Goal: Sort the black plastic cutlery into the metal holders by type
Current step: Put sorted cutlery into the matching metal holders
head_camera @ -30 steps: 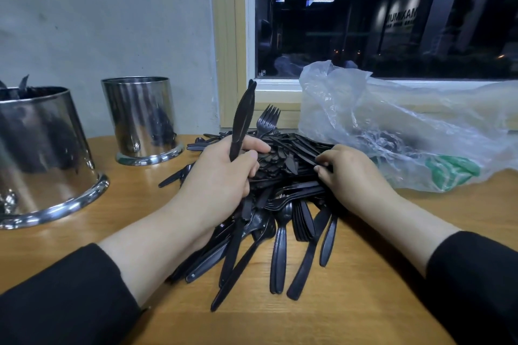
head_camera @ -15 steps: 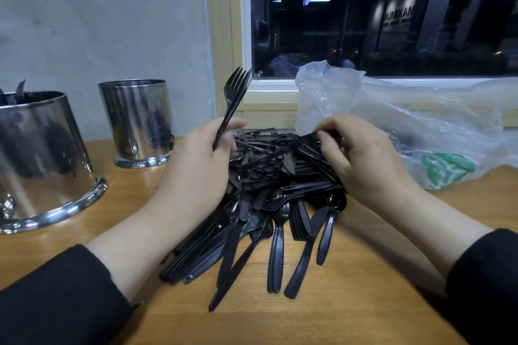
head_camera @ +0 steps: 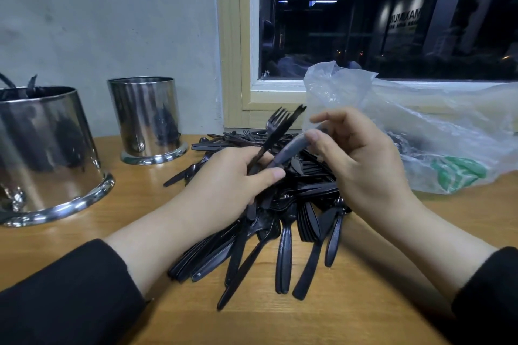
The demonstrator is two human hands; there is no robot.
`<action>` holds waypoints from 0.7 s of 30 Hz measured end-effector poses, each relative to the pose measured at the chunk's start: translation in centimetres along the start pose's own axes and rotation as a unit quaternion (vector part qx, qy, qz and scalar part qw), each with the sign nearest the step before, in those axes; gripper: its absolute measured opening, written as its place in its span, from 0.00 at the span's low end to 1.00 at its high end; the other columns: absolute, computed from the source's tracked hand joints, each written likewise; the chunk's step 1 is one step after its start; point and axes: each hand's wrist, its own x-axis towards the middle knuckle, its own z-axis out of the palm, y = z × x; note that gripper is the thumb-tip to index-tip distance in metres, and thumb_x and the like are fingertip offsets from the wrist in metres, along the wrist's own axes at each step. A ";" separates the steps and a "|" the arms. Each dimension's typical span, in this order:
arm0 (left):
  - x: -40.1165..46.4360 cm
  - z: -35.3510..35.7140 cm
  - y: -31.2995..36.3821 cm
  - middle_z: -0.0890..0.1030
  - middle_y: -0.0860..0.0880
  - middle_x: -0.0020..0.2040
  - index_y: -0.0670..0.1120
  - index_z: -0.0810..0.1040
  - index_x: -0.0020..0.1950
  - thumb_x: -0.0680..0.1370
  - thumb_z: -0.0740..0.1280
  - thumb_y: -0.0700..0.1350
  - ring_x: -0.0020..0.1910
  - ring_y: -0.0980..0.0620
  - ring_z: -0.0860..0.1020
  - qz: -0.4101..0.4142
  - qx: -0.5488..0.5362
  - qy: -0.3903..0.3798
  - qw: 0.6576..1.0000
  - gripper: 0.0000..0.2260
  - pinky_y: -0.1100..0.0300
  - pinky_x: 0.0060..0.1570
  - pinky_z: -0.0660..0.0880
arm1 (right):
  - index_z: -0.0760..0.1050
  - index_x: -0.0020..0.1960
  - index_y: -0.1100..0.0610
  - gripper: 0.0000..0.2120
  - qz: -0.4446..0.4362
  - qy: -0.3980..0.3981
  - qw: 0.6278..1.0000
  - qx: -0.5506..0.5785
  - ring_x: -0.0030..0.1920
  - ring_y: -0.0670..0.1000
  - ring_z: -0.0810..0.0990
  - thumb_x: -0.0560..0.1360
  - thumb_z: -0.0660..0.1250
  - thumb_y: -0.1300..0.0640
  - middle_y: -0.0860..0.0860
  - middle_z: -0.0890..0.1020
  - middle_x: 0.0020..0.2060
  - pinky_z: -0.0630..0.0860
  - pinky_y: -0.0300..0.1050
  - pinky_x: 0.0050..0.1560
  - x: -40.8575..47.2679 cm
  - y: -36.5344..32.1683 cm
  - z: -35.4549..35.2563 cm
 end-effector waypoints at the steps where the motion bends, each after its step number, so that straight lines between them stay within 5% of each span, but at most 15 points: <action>1: 0.1 0.0 -0.1 0.75 0.58 0.25 0.56 0.79 0.44 0.81 0.68 0.53 0.26 0.60 0.72 -0.003 -0.008 0.018 1.000 0.06 0.61 0.33 0.70 | 0.77 0.54 0.49 0.04 0.017 0.018 0.999 0.030 0.40 0.49 0.81 0.81 0.67 0.56 0.48 0.82 0.39 0.78 0.47 0.44 0.0 0.1 0.0; 4: 0.4 -0.2 -0.3 0.74 0.58 0.25 0.51 0.74 0.40 0.83 0.64 0.53 0.26 0.59 0.71 0.000 -0.035 0.073 0.997 0.13 0.56 0.36 0.70 | 0.77 0.53 0.47 0.03 0.041 0.025 0.998 -0.033 0.42 0.44 0.80 0.81 0.65 0.53 0.44 0.82 0.40 0.75 0.40 0.46 0.0 1.5 0.1; 7: 0.4 -0.2 -0.3 0.74 0.56 0.28 0.54 0.71 0.39 0.84 0.61 0.53 0.26 0.57 0.70 -0.003 -0.068 0.089 0.994 0.14 0.55 0.34 0.68 | 0.78 0.62 0.49 0.12 0.042 -0.123 0.969 -0.212 0.52 0.40 0.76 0.79 0.68 0.53 0.41 0.80 0.52 0.72 0.39 0.59 -0.6 2.9 0.5; 11: 0.6 -0.1 -0.6 0.69 0.57 0.28 0.54 0.72 0.41 0.82 0.64 0.58 0.26 0.56 0.66 -0.007 -0.105 0.107 0.989 0.13 0.54 0.32 0.63 | 0.73 0.72 0.50 0.21 0.044 -0.241 0.928 -0.280 0.67 0.47 0.71 0.79 0.67 0.50 0.45 0.75 0.66 0.63 0.37 0.68 -1.0 3.5 1.5; 21: 0.4 0.0 -0.6 0.78 0.54 0.32 0.53 0.79 0.49 0.84 0.64 0.48 0.28 0.53 0.76 -0.010 -0.100 0.073 0.992 0.06 0.51 0.35 0.78 | 0.85 0.54 0.57 0.09 -0.040 -0.183 0.938 -0.290 0.53 0.50 0.84 0.74 0.75 0.61 0.49 0.85 0.52 0.75 0.38 0.58 -0.9 4.0 0.8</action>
